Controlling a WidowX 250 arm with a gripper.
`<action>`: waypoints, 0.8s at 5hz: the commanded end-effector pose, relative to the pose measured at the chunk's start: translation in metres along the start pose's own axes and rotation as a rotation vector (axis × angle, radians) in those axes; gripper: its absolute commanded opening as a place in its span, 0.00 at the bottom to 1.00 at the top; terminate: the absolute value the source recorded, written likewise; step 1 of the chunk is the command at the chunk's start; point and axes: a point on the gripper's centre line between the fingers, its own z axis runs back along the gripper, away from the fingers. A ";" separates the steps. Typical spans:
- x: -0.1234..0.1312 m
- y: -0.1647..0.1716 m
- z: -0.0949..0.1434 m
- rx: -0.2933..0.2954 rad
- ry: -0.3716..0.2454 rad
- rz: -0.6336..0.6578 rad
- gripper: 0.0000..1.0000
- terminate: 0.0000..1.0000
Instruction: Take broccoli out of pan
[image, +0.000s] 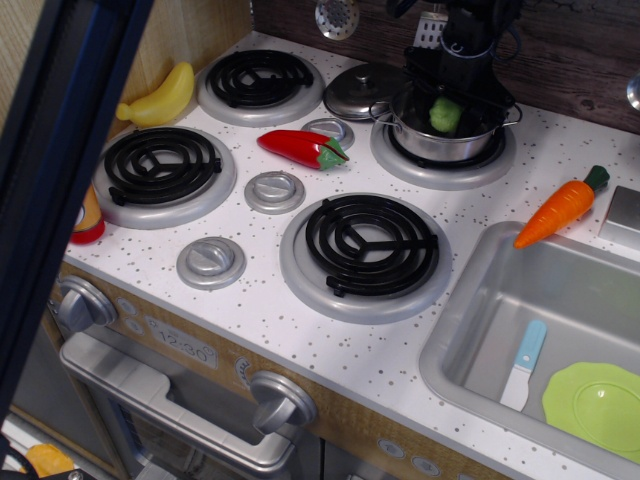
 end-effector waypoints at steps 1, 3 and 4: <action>0.025 0.008 0.069 0.034 -0.072 0.066 0.00 0.00; -0.005 0.021 0.096 0.193 -0.043 0.104 0.00 0.00; -0.021 0.024 0.105 0.217 -0.018 0.135 0.00 0.00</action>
